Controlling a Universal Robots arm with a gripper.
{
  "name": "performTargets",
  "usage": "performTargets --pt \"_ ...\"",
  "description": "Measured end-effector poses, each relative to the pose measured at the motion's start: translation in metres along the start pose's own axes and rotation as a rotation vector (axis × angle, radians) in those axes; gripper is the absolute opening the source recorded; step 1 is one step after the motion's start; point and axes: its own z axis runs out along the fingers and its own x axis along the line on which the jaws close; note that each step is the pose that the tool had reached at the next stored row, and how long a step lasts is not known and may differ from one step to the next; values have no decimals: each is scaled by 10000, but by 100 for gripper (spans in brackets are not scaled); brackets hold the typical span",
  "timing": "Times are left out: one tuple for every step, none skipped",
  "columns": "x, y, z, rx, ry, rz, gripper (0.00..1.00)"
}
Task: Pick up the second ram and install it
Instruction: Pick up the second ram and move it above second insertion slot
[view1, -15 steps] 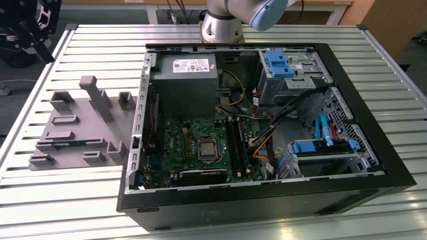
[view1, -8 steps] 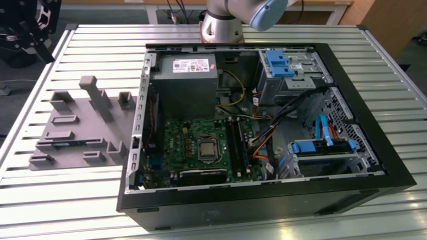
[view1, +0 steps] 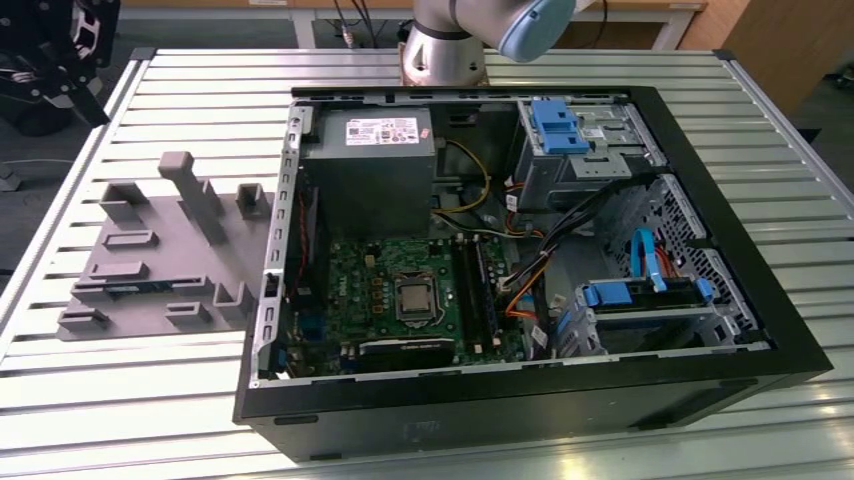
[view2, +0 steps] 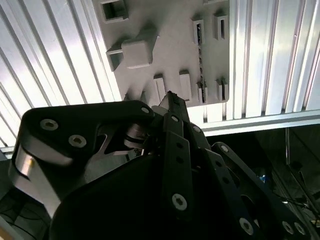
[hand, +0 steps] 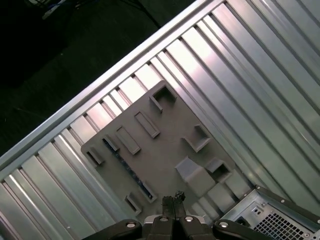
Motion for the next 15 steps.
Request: performTargets --pt "0 0 1 -4 7 -177 11" --pt "0 0 2 -8 14 -356 11" --pt "1 1 2 -13 23 -552 11" --pt "1 1 3 -17 31 -724 11" --pt "1 1 3 -22 39 -892 11" --pt "1 1 4 -25 46 -1062 11" --pt "1 1 5 -29 54 -1233 11" --pt "1 1 5 -33 61 -1405 11" --pt "1 1 6 -37 69 -1576 11" --pt "1 2 7 -42 77 -1759 11" --pt "1 1 8 -46 85 -1935 11" --pt "2 2 8 -50 92 -2104 11" --pt "2 2 8 -54 100 -2271 11" --pt "2 3 9 -58 108 -2435 11" --pt "3 3 9 -62 114 -2597 11"
